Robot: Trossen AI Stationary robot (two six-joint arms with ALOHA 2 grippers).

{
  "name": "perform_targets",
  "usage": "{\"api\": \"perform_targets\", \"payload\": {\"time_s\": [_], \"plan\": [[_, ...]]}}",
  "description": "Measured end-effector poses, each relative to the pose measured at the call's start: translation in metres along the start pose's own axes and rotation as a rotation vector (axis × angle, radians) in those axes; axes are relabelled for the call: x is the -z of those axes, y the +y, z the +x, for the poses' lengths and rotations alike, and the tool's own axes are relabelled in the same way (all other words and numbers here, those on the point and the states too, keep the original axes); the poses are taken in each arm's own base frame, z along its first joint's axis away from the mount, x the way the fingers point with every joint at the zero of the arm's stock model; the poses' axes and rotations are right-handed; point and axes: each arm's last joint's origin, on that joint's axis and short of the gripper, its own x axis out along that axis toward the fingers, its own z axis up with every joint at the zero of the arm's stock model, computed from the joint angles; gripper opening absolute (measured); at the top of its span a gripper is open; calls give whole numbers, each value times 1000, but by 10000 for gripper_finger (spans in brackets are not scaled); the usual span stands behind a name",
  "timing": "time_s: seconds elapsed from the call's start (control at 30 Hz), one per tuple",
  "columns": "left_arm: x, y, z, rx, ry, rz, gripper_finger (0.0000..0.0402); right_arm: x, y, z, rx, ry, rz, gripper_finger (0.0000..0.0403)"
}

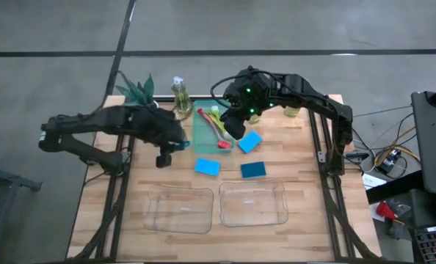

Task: Pick & Place Kitchen Sink Supplies
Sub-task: Put the blue dish brush into the green bin

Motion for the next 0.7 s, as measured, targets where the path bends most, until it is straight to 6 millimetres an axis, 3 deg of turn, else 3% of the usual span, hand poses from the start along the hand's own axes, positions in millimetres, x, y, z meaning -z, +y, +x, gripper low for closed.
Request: {"api": "perform_targets", "payload": {"time_s": [0.47, 0.7], "plan": [[-43, 0, -81, 35, -427, -182, 88, 7, 31, 22, -87, -45, -55, 45], [-53, 0, -104, 54, -543, -216, 79, 3, 53, 25, -171, -156, -82, 104]]}}
